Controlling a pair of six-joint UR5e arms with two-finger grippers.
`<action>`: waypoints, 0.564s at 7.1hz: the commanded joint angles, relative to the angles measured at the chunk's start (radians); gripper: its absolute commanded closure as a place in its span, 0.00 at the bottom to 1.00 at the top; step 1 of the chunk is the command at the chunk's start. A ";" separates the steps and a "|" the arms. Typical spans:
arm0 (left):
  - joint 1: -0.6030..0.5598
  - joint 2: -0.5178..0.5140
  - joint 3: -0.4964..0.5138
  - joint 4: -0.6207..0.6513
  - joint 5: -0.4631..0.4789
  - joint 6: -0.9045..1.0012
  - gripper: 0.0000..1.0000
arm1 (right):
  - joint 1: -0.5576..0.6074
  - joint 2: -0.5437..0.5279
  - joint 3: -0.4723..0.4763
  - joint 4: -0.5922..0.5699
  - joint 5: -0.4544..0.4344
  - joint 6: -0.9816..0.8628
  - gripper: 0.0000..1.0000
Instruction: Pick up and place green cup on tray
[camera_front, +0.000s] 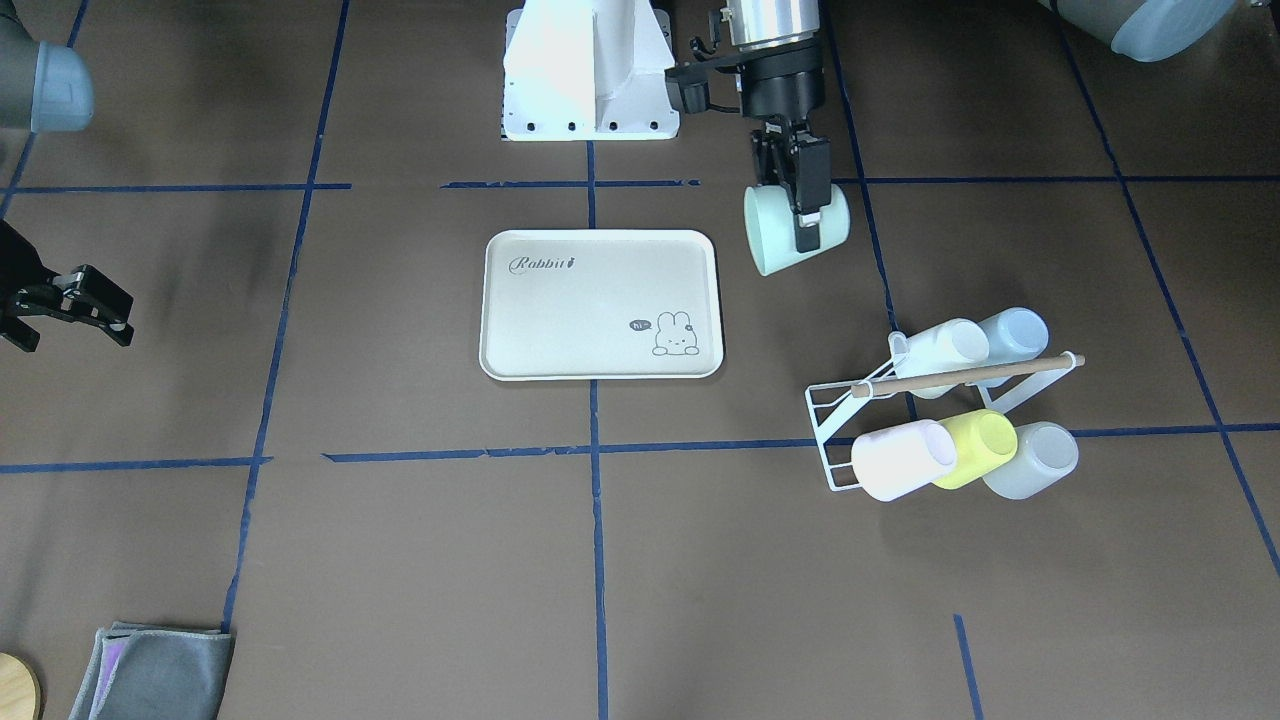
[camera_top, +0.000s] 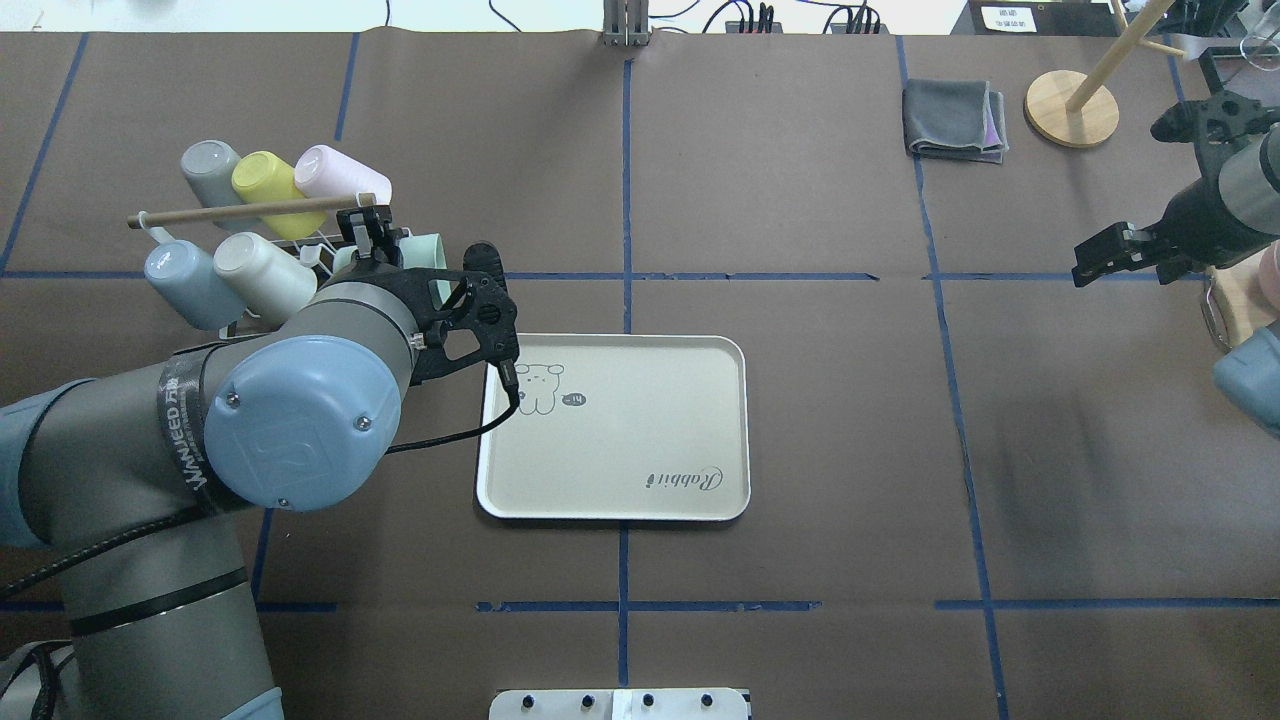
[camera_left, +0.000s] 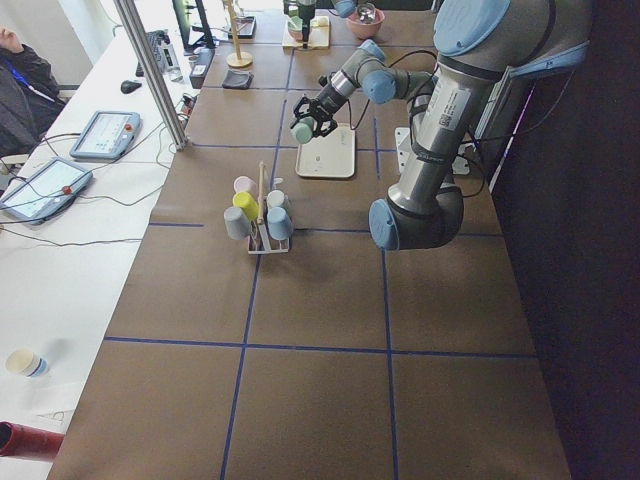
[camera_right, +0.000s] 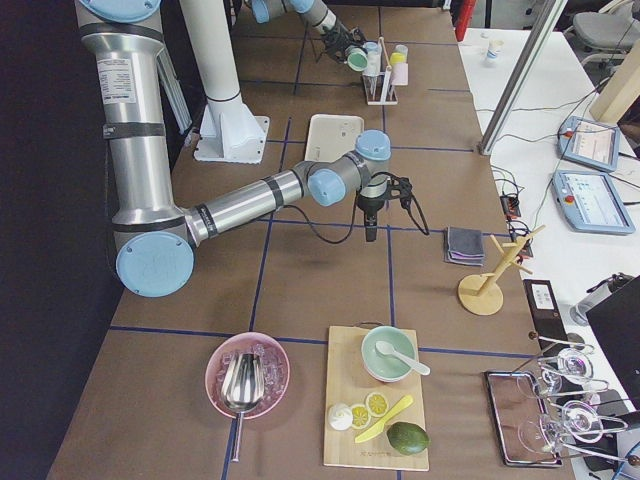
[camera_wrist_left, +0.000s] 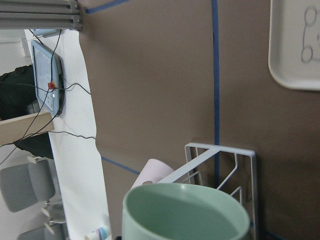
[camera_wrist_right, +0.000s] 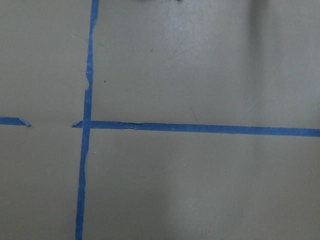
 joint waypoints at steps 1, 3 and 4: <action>0.000 0.004 0.102 -0.288 -0.066 -0.193 0.75 | 0.002 0.001 0.000 0.000 0.002 -0.001 0.00; 0.003 0.027 0.164 -0.537 -0.085 -0.327 0.78 | 0.006 0.001 0.000 0.000 0.002 -0.001 0.00; 0.006 0.028 0.202 -0.633 -0.106 -0.416 0.78 | 0.010 0.001 0.000 0.000 0.002 0.001 0.00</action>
